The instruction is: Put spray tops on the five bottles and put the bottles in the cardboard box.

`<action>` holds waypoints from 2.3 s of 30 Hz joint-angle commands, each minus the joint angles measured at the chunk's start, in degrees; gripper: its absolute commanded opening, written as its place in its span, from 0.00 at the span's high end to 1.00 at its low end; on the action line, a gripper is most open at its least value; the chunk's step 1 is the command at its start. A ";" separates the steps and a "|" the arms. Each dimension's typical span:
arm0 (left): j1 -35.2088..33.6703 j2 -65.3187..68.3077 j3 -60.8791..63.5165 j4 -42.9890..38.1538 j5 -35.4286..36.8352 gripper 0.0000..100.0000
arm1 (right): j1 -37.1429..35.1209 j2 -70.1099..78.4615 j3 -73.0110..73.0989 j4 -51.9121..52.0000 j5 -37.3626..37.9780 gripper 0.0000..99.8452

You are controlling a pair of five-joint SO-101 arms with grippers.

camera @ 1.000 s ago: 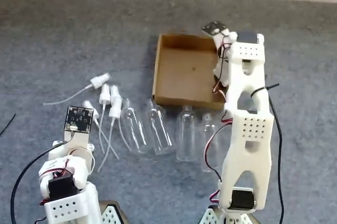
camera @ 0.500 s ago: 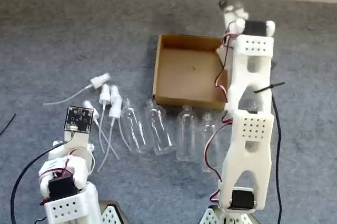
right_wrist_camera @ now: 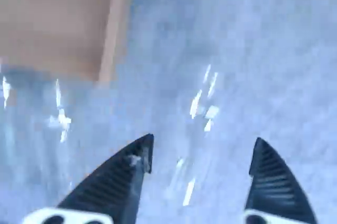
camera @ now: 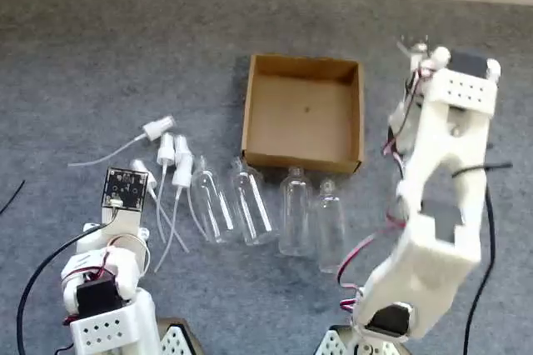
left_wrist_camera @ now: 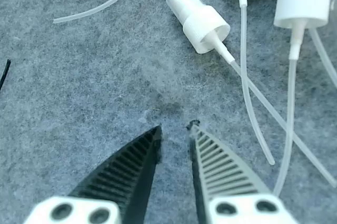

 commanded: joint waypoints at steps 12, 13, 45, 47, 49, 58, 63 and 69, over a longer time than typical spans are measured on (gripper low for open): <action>-0.31 0.31 1.10 -1.32 -0.53 0.91 | 1.36 -10.59 35.65 -26.33 -2.64 0.72; -0.31 0.31 1.10 -1.32 -0.53 0.91 | 1.36 -8.57 34.33 -26.51 -2.64 0.72; -0.31 0.40 1.10 -1.32 -0.53 0.91 | 14.37 -0.31 20.35 -23.60 2.81 0.75; -0.31 0.40 1.10 -1.32 -0.53 0.91 | 14.37 -0.40 20.09 -23.52 2.73 0.75; -0.31 0.40 1.10 -1.32 -0.53 0.91 | 14.37 -0.40 19.91 -22.90 2.64 0.75; -0.31 0.40 1.10 -1.23 -0.53 0.91 | 10.77 -0.31 12.88 -21.41 2.55 0.75; -0.31 0.40 1.10 -1.23 -0.53 0.91 | 10.24 -0.04 12.79 -22.02 2.73 0.75; -0.31 0.40 1.10 -1.23 -0.53 0.91 | 10.59 6.90 10.68 -21.58 2.81 0.75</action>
